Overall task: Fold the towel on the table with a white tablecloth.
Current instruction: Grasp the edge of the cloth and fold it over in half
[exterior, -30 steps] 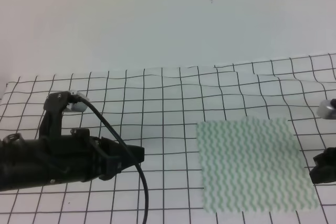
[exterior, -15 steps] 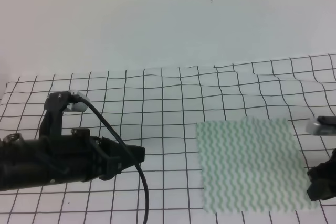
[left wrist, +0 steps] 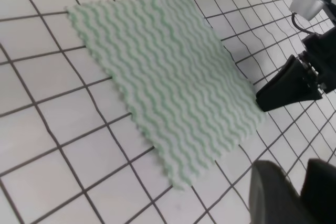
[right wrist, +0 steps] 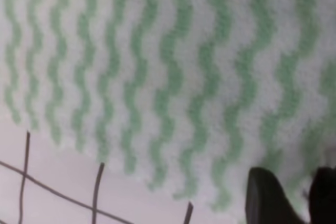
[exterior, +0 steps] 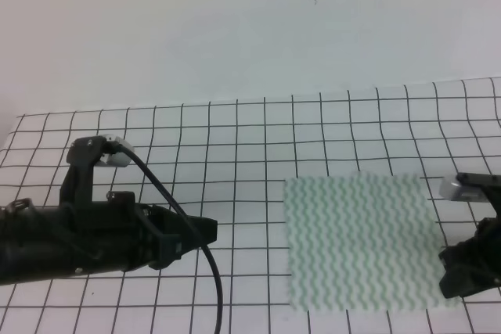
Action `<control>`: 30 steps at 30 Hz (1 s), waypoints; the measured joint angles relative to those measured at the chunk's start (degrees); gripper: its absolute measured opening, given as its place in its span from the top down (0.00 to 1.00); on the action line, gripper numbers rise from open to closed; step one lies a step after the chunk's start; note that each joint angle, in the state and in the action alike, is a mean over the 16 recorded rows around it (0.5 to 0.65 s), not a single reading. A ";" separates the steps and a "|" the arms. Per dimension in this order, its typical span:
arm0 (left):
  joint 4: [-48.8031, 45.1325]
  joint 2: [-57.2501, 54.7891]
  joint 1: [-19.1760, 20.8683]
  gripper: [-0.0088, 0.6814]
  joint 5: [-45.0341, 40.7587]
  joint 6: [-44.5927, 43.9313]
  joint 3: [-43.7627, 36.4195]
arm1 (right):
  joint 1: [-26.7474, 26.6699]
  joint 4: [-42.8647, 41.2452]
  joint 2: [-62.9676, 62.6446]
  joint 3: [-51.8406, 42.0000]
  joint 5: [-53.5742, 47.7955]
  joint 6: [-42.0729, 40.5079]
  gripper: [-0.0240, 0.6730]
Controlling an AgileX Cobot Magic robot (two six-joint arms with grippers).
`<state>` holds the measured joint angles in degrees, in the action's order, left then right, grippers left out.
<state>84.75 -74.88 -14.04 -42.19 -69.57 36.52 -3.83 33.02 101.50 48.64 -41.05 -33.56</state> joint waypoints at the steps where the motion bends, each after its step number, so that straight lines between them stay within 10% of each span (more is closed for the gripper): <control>1: 0.01 0.00 0.00 0.79 -0.03 0.00 0.00 | -0.01 0.36 -0.01 0.26 -0.09 -0.02 0.67; 30: -0.18 -0.02 -0.01 0.79 -0.07 -0.28 0.00 | 0.16 7.16 -3.76 9.02 -8.47 -9.88 0.68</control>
<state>84.58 -74.91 -14.05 -42.26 -69.85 36.52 -3.67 40.19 97.74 57.66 -49.52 -43.44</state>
